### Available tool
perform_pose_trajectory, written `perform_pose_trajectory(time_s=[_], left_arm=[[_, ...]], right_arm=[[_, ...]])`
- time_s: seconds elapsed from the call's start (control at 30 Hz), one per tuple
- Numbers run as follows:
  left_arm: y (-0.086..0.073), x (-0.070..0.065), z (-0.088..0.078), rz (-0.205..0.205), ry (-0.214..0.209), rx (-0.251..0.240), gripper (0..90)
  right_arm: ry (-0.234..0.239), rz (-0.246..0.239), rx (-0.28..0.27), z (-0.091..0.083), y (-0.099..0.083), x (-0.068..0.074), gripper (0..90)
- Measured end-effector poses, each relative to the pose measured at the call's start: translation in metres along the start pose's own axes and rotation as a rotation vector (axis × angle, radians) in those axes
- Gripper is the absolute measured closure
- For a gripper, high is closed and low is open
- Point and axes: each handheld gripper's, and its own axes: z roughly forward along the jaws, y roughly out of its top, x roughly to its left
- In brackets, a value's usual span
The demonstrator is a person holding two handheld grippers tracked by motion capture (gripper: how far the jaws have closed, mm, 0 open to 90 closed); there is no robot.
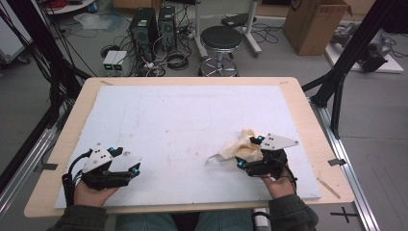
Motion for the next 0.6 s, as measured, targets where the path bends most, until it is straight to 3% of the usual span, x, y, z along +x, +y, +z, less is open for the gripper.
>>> perform_pose_trajectory(time_s=[0.37,0.6], left_arm=[[0.0005,0.0006,0.0045,0.004,-0.009,0.003,19.8],[0.0009,-0.0001,0.0066,0.008,-0.017,0.006,19.8]], right_arm=[[-0.002,0.009,0.004,-0.0004,-0.0009,-0.0019,11.7],[-0.016,0.013,-0.021,-0.0088,0.0039,-0.0063,11.7]])
